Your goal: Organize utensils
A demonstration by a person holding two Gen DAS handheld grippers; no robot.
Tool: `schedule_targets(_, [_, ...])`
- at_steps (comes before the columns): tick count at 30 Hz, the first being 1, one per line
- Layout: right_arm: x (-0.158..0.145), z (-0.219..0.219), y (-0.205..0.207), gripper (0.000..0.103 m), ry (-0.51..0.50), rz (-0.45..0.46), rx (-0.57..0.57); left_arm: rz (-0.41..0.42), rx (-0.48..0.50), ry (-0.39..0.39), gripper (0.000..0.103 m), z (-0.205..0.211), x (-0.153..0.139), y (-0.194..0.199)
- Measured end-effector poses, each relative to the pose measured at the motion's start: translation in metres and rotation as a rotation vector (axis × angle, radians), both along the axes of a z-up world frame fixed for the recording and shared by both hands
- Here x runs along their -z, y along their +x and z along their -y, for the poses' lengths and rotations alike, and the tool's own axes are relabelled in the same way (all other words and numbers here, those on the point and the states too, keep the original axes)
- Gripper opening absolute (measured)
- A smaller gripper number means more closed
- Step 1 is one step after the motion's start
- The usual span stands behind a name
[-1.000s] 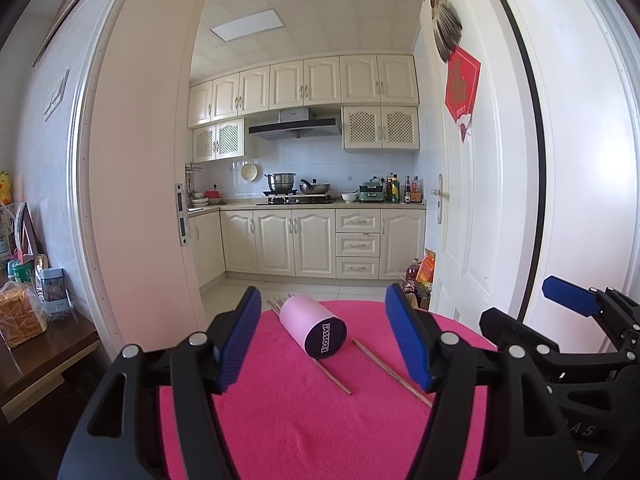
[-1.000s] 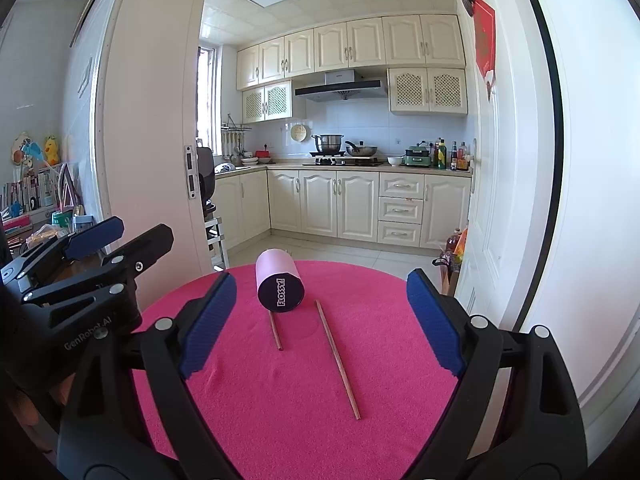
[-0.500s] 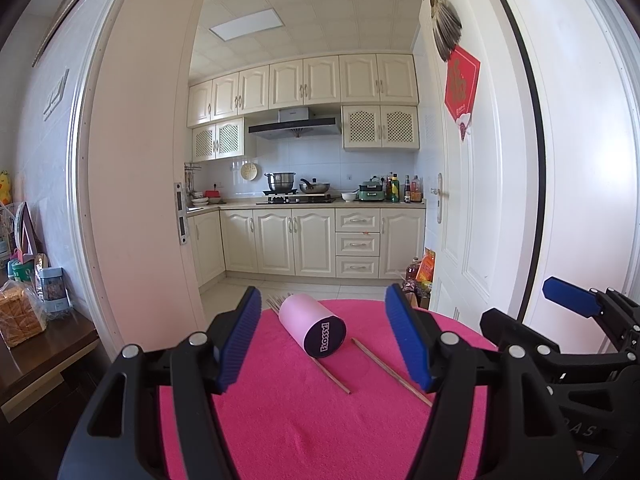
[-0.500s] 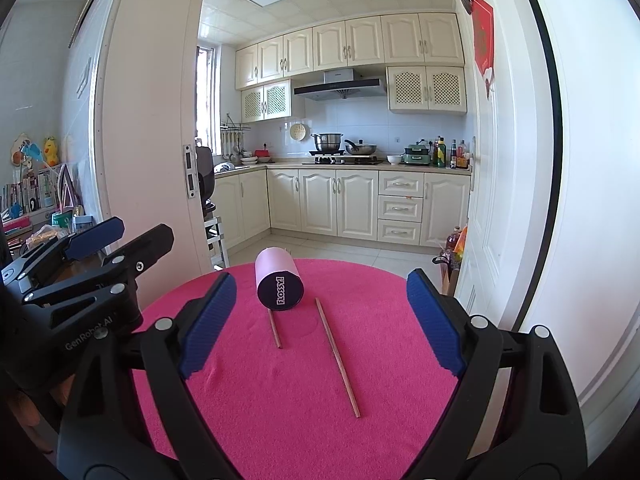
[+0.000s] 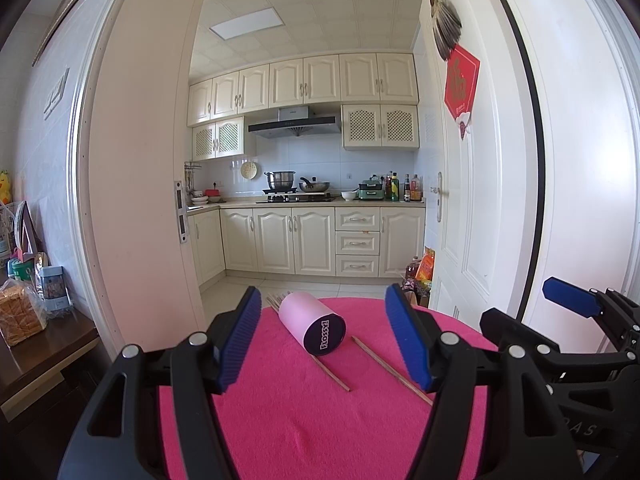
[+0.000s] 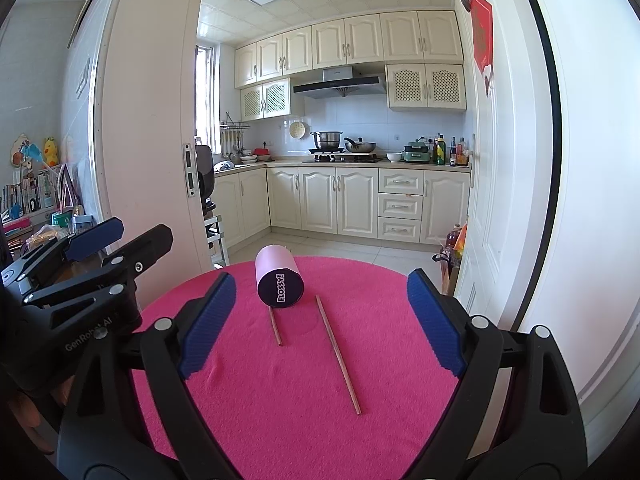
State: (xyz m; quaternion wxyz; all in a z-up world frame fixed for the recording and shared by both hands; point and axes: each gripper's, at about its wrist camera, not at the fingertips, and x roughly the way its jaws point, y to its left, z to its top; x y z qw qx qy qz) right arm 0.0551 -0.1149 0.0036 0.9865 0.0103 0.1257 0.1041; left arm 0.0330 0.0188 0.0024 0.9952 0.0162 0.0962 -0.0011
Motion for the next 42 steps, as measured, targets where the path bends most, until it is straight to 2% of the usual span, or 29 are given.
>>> schedule_targets(42, [0.0045,-0.0013,-0.0011,0.087,0.006,-0.009,0.001,-0.015,0.004,-0.008,0.064,-0.0050,0.0028,0.0000])
